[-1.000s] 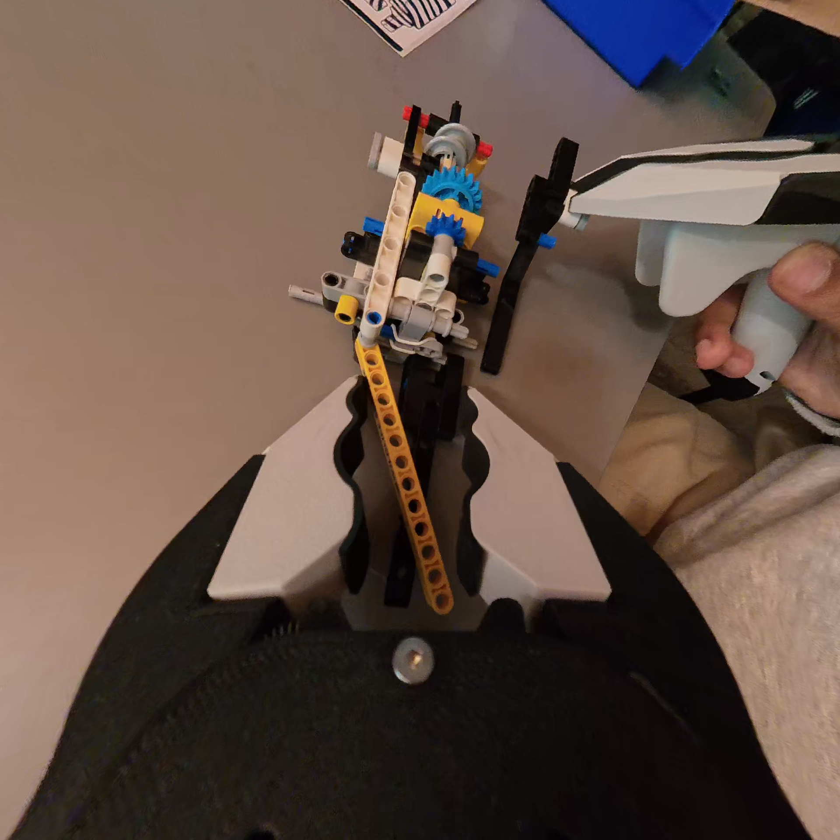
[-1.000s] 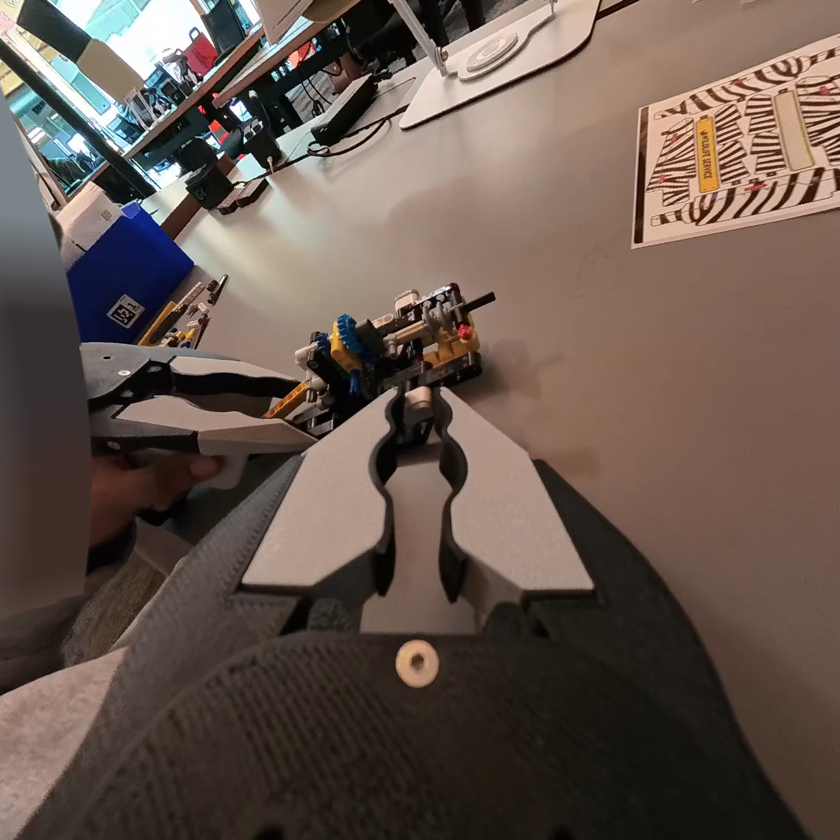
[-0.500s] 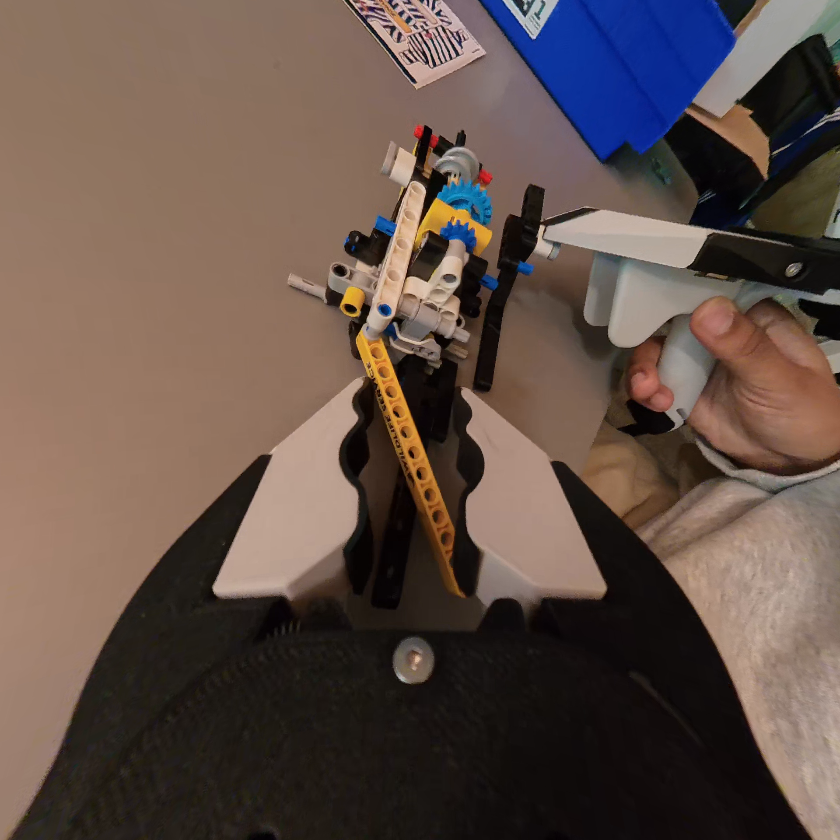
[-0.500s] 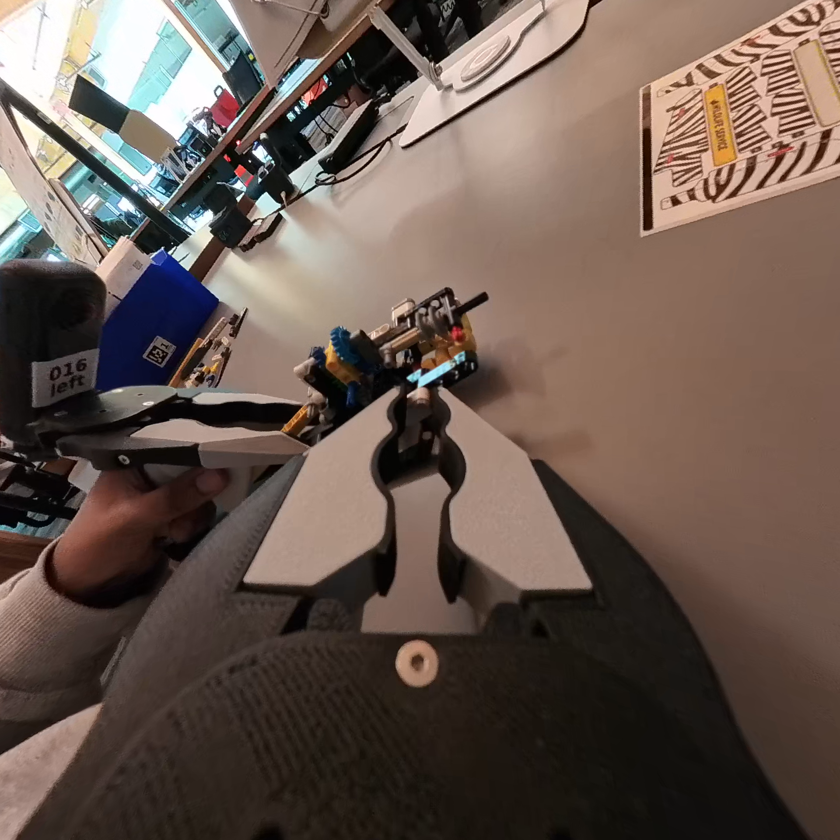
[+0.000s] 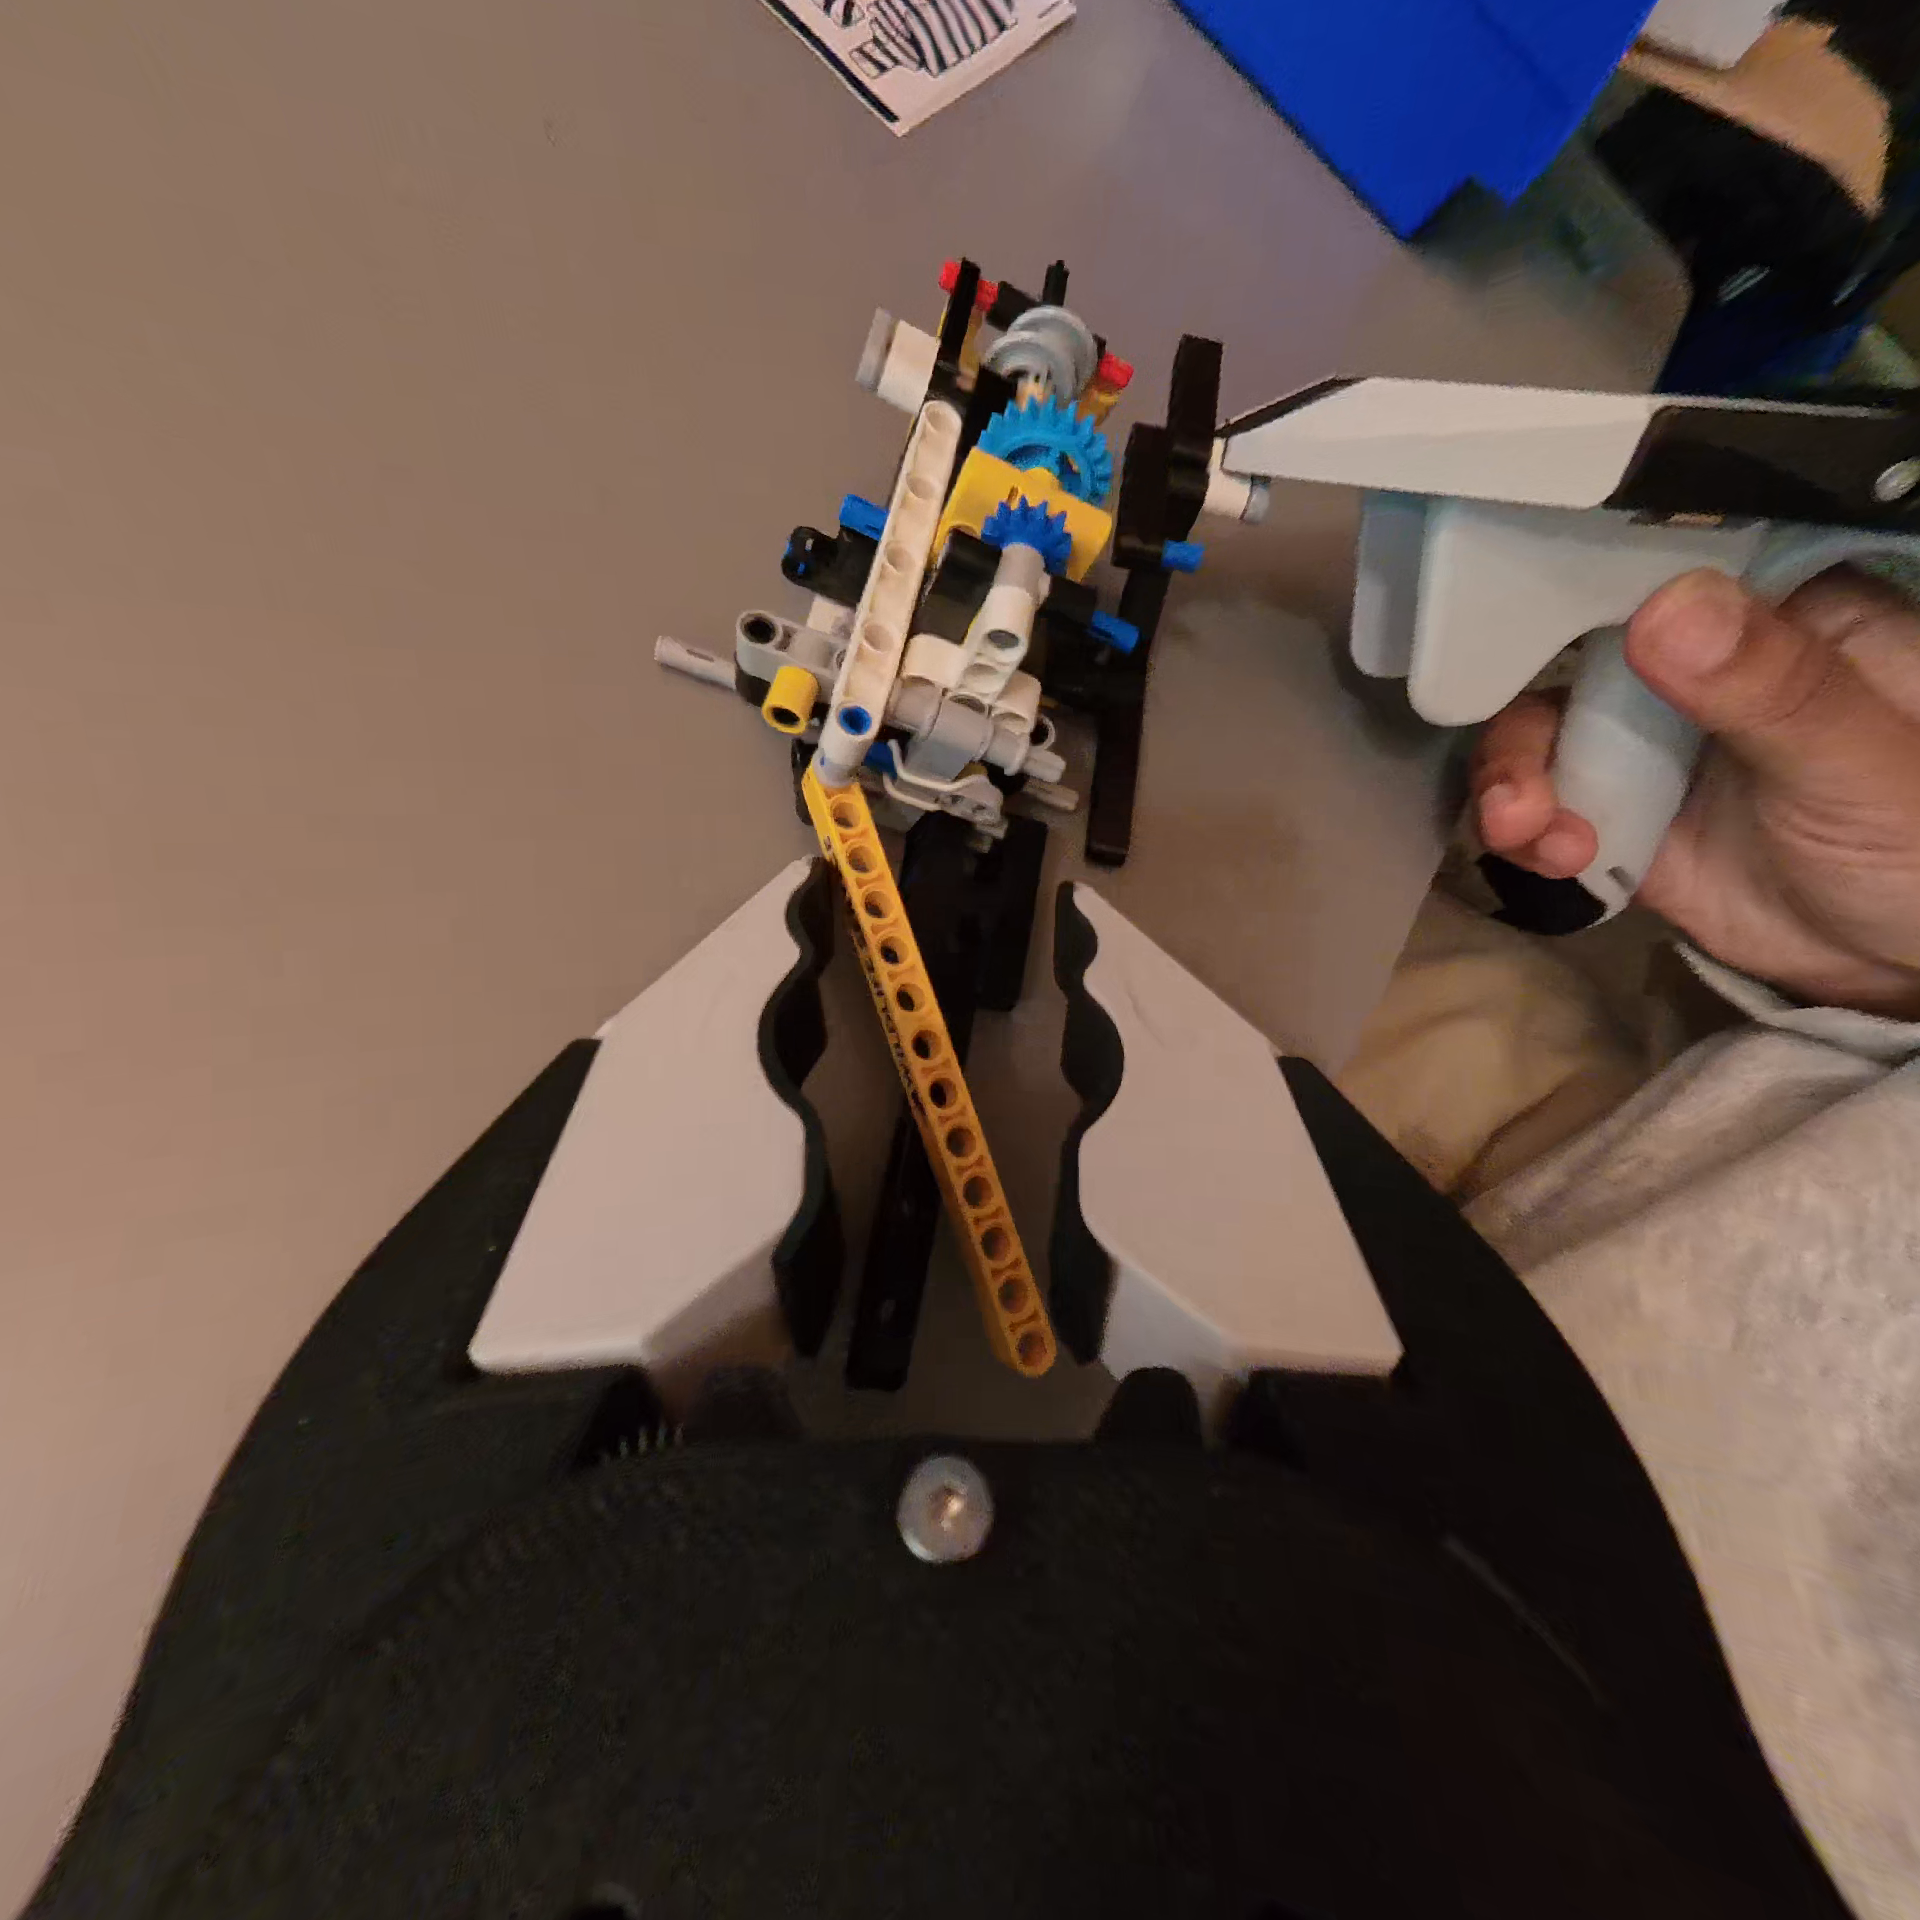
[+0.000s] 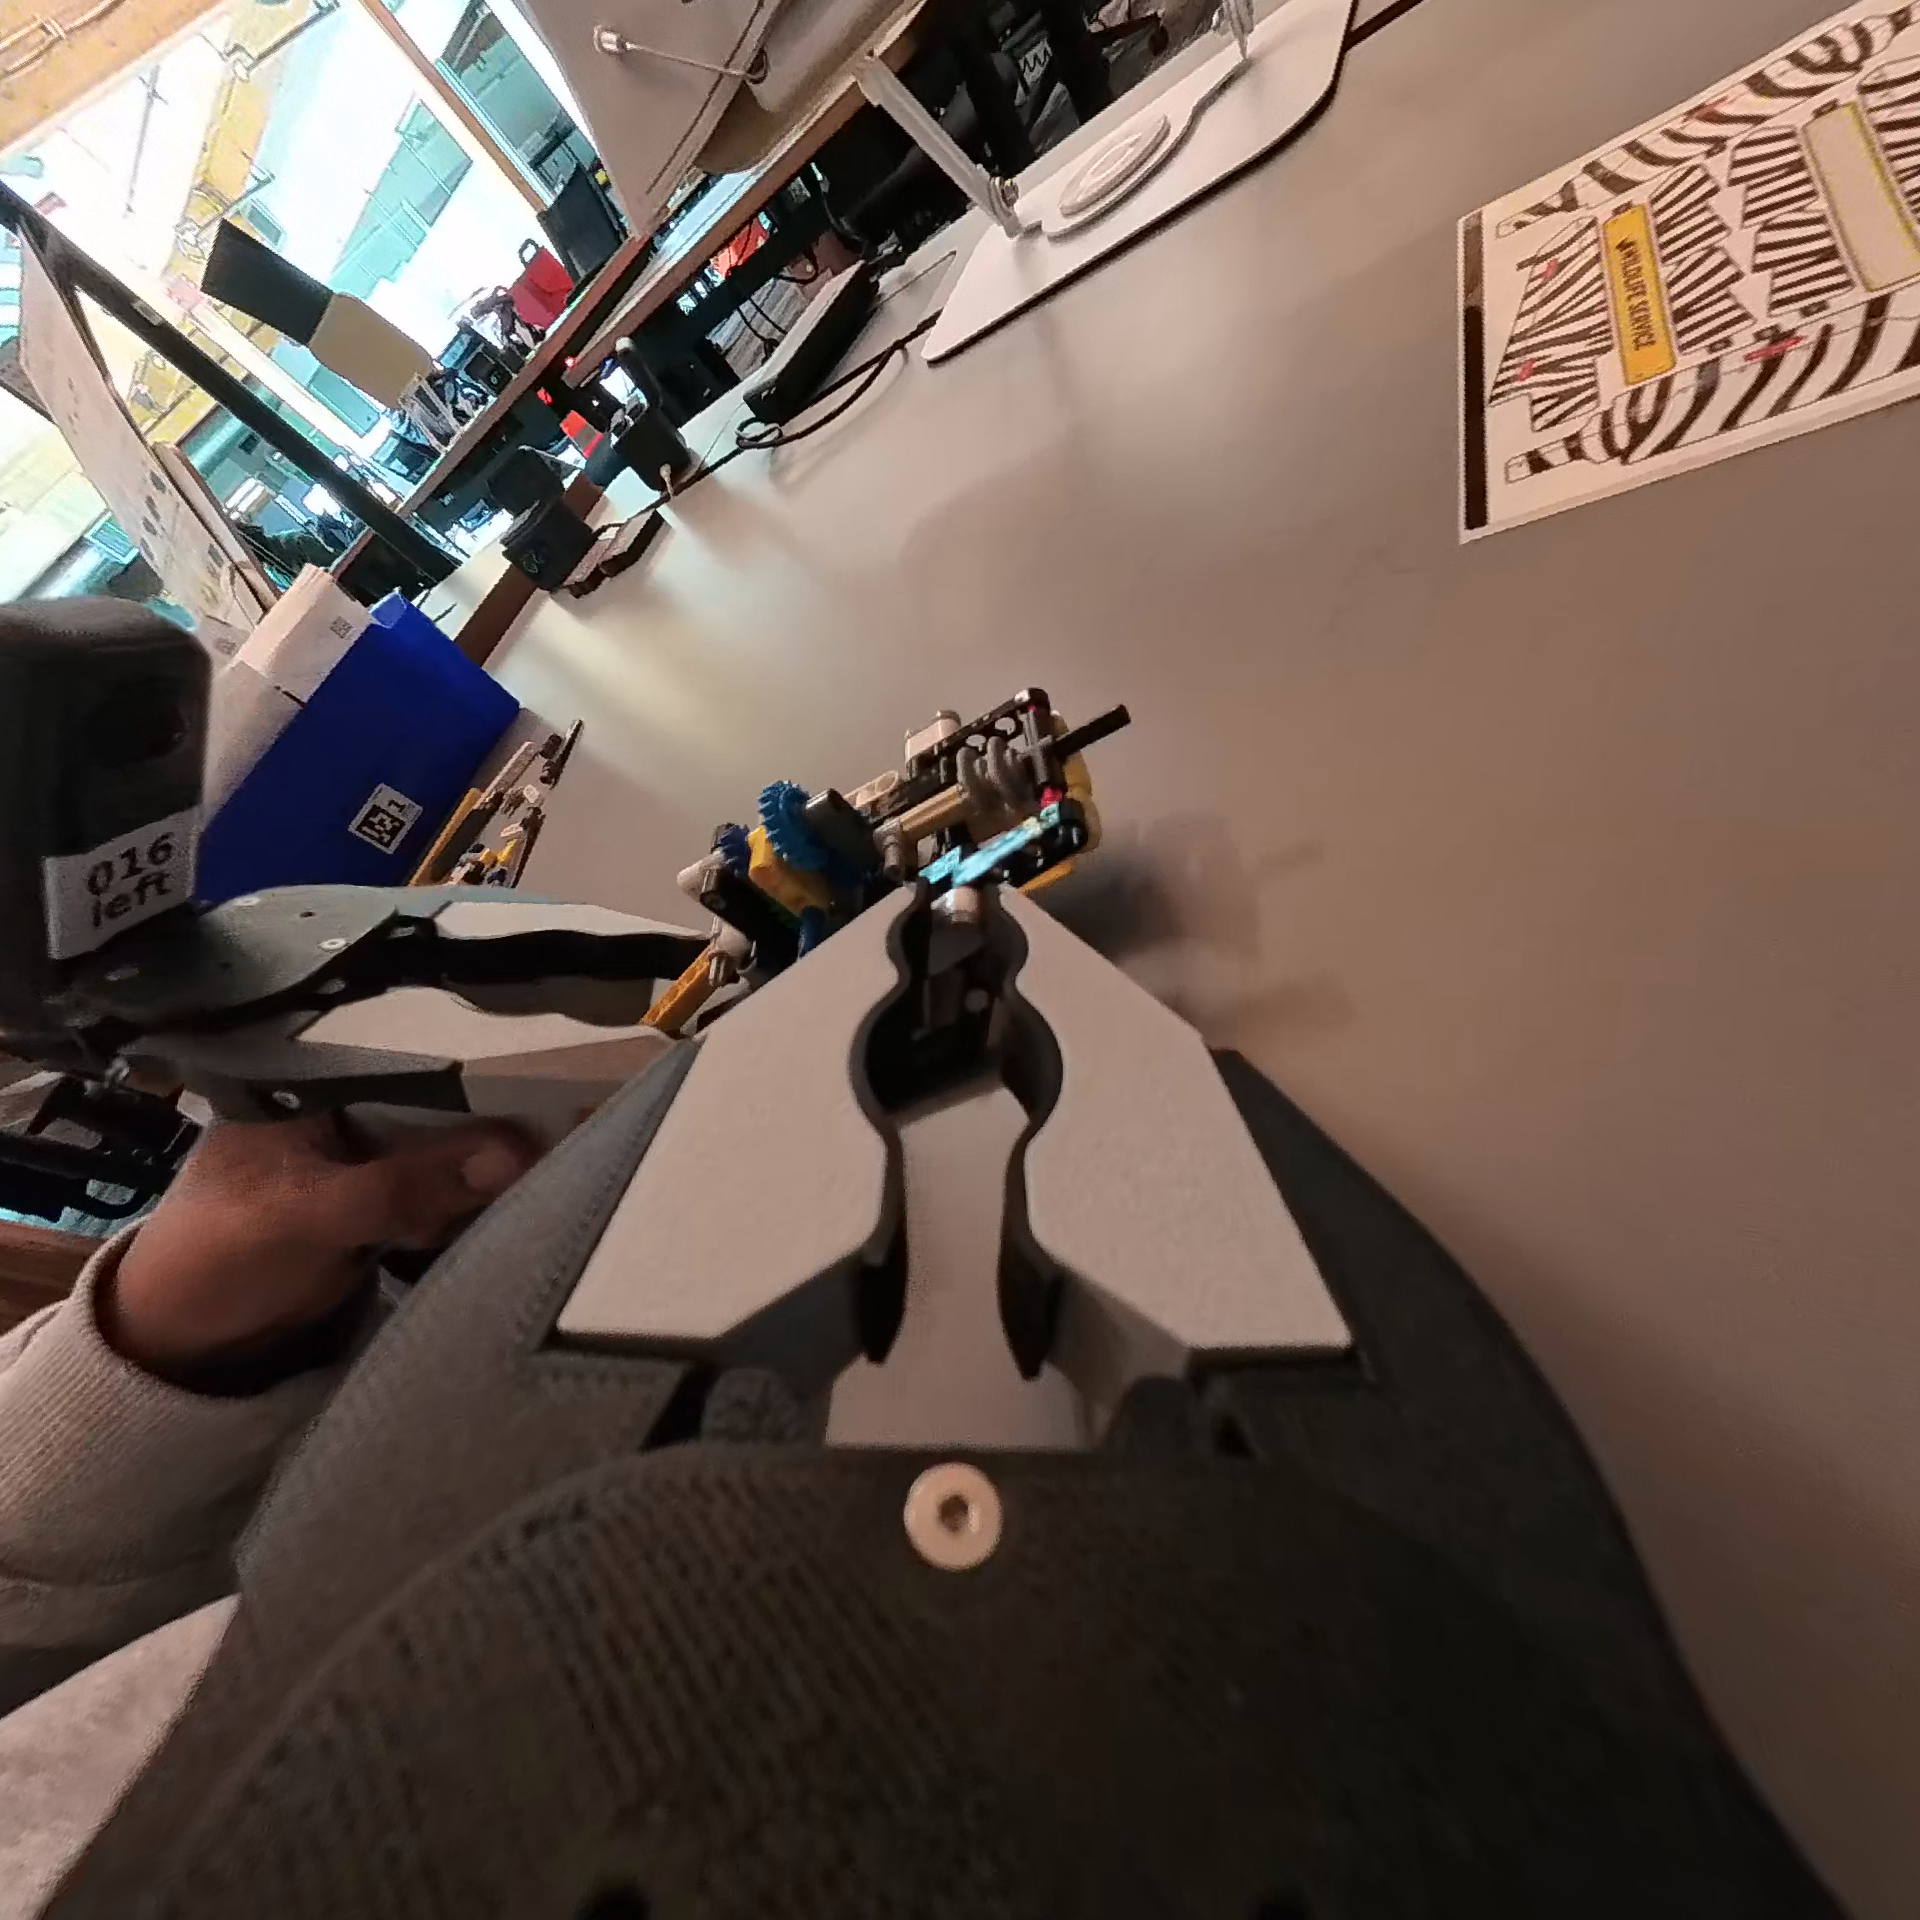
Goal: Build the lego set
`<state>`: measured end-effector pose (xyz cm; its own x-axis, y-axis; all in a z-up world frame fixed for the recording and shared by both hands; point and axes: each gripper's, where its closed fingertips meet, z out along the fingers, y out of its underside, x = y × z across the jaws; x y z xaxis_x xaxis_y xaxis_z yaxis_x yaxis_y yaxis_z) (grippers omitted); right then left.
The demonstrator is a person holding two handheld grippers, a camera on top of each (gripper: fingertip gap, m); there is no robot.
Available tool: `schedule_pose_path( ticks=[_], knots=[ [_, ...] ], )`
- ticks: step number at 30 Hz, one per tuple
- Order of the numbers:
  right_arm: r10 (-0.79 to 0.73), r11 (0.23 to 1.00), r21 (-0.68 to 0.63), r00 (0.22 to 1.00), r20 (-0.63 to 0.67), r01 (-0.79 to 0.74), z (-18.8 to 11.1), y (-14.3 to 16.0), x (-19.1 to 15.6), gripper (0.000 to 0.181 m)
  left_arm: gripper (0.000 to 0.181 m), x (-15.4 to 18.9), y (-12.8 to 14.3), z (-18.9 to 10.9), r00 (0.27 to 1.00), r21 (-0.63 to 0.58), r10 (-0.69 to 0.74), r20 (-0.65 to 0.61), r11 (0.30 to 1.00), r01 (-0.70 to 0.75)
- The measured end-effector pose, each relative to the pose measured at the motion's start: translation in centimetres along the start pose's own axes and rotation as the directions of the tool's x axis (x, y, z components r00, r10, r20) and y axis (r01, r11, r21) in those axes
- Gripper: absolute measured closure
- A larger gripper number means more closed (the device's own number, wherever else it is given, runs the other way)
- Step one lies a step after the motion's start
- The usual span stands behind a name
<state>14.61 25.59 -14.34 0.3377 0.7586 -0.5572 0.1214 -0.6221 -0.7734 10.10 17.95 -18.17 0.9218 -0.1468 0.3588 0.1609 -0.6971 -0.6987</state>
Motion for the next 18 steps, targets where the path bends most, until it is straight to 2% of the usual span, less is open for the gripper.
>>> schedule_pose_path(
  ticks=[5, 9, 11, 13, 16, 18],
  knots=[
    [-0.001, 1.0, 0.007, 1.0, 0.003, 0.001, -0.4, -0.1, 0.1, 0.174, 0.129, -1.0, -0.2, -1.2, 0.992, -0.022, 0.07, 0.107, 0.997, -0.068],
    [0.003, 1.0, 0.013, 1.0, 0.012, -0.004, -0.5, -0.1, 0.2, 0.174, 0.123, 0.8, -0.4, -1.8, 0.995, -0.027, 0.1, -0.007, 0.995, -0.1],
    [0.003, 1.0, 0.011, 1.0, 0.018, -0.003, -0.5, 0.0, 0.1, 0.174, 0.123, 0.8, 0.4, -1.3, 0.994, -0.065, 0.105, -0.011, 0.992, -0.106],
    [0.0, 1.0, 0.013, 1.0, 0.021, 0.0, -0.6, 0.0, 0.0, 0.174, 0.127, 0.3, 1.1, -0.9, 0.993, -0.105, 0.117, 0.026, 0.988, -0.114],
    [-0.001, 1.0, 0.016, 1.0, 0.021, 0.001, -0.7, 0.0, 0.1, 0.174, 0.144, 0.0, 1.3, -0.8, 0.99, -0.121, 0.131, 0.049, 0.985, -0.124],
    [0.005, 1.0, 0.016, 1.0, 0.023, -0.005, -0.7, 0.1, 0.2, 0.174, 0.145, 0.1, 1.3, -0.6, 0.991, -0.119, 0.128, 0.05, 0.986, -0.121]
  ],
)
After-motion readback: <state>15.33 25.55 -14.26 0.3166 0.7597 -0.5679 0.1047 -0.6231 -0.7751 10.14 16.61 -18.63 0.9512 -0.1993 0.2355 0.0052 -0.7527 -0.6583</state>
